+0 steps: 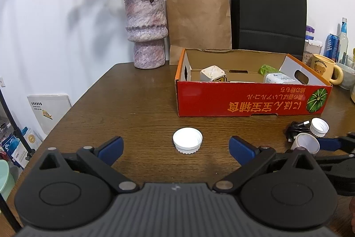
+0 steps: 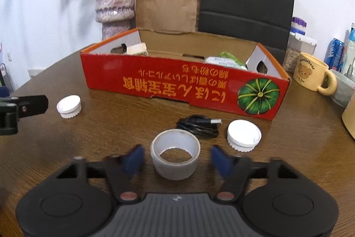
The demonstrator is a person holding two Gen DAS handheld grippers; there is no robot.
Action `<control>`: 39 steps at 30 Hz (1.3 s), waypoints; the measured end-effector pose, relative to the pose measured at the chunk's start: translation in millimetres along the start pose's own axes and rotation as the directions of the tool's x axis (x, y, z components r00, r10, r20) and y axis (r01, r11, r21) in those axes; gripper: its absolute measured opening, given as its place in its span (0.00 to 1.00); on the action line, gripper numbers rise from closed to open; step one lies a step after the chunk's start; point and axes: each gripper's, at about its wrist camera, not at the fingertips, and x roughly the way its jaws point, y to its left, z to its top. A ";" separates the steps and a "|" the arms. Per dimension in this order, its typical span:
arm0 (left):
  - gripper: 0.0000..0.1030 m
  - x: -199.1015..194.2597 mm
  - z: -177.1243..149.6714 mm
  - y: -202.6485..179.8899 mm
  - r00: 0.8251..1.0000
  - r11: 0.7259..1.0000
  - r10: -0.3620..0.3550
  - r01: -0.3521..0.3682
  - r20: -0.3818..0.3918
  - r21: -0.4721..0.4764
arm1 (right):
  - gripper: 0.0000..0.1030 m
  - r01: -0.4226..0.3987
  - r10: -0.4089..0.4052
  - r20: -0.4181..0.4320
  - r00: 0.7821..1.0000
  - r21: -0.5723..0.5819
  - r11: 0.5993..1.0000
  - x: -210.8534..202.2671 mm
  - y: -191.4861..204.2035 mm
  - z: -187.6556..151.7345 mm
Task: Organize rigid objects
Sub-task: 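Grasp the grey tape roll with the right tool while the left tool grasps a white lid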
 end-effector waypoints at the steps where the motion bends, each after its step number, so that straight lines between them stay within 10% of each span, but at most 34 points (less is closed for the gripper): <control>1: 1.00 0.4 -0.2 -0.1 1.000 1.000 0.001 -0.001 -0.001 0.000 | 0.41 0.000 0.000 0.001 1.000 0.006 1.000 -0.7 -0.1 0.3; 39: 1.00 72.2 5.4 -6.4 0.992 0.999 0.038 -0.041 -0.118 -0.025 | 0.41 -0.030 0.029 0.212 0.977 0.004 1.000 6.6 10.2 39.9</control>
